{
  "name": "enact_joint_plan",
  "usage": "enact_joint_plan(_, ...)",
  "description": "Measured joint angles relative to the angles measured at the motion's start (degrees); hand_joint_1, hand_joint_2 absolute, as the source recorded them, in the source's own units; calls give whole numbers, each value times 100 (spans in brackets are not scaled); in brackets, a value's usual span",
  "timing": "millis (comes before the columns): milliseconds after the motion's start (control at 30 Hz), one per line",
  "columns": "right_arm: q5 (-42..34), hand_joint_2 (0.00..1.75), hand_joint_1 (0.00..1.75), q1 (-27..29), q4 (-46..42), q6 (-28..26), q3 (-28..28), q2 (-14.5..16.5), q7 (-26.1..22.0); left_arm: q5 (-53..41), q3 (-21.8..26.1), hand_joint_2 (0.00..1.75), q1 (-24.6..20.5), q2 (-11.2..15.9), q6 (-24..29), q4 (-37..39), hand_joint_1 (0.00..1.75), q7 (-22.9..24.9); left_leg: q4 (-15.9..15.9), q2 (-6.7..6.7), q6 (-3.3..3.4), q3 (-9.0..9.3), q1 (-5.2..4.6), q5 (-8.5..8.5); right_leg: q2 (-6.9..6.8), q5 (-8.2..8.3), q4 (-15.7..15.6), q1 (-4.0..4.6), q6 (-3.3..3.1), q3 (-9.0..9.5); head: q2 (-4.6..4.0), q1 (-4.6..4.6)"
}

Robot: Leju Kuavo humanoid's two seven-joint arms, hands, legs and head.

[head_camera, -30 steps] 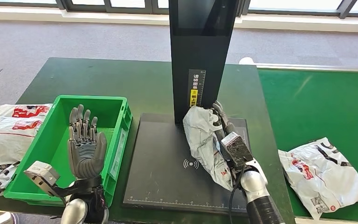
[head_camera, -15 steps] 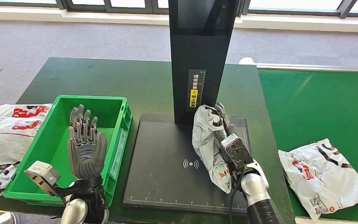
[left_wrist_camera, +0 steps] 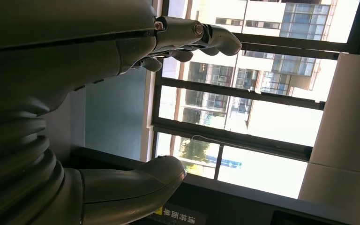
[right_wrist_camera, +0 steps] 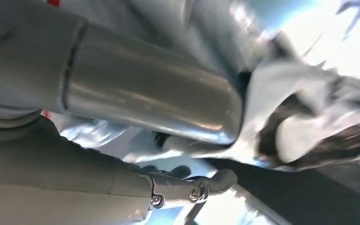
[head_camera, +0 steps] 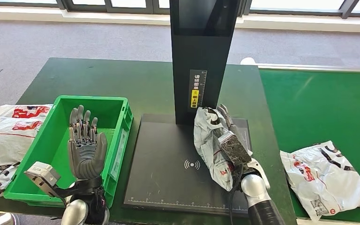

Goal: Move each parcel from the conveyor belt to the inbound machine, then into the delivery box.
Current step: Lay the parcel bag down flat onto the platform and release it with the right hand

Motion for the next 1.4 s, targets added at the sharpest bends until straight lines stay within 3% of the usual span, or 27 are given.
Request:
enact_joint_plan(100,25,0,0,-50,118,-29,-1,-3,180,-7,1,175,2,0,29,-2,0,0,0,0,0,0,0,0,0,0,0,0,0,-1,1,1)
enact_joint_plan(300,-1316,0,0,-205,482,1635,-45,-9,-139,-17,4,175,-12,0,22,4,0,0,0,0,0,0,0,0,0,2,0,0,0,-2,1,-1)
enact_joint_plan(367,-1511,0,0,-255,593,1840,-74,-12,-184,-17,4,175,-17,0,20,10,0,0,0,2,0,0,0,0,1,2,0,0,0,-2,0,-1)
enact_joint_plan(533,-1297,0,0,-361,732,1356,-92,-22,-233,-10,8,175,-9,0,65,3,0,0,0,1,0,-1,0,0,1,2,0,0,1,-2,1,1)
enact_joint_plan(867,-1948,0,0,-388,758,1946,-161,-22,-230,7,13,175,-6,3,43,1,0,0,0,2,0,-1,0,0,1,3,0,0,1,-3,0,0)
enact_joint_plan(1067,-1776,0,0,-386,704,1386,-262,-22,-581,2,15,175,34,4,44,-8,0,0,1,1,0,-2,0,0,1,3,0,-1,1,-3,1,-1)
enact_joint_plan(1200,-1318,175,0,-226,276,539,-324,-14,-1016,-191,-2,175,56,15,124,-9,0,0,4,-3,0,-1,0,0,-2,2,-1,-1,1,-10,2,-1)
enact_joint_plan(1300,-554,175,0,172,-587,-913,-357,42,-1397,-1052,-181,175,-17,101,636,146,0,20,4,-14,0,-7,0,0,-11,0,-2,-2,0,-15,2,-1)
enact_joint_plan(1400,-118,175,0,462,-1361,-1883,-374,80,-1408,-2012,-422,175,-407,164,992,571,0,330,4,-13,0,-15,0,1,-11,1,-1,-2,1,-24,1,0)
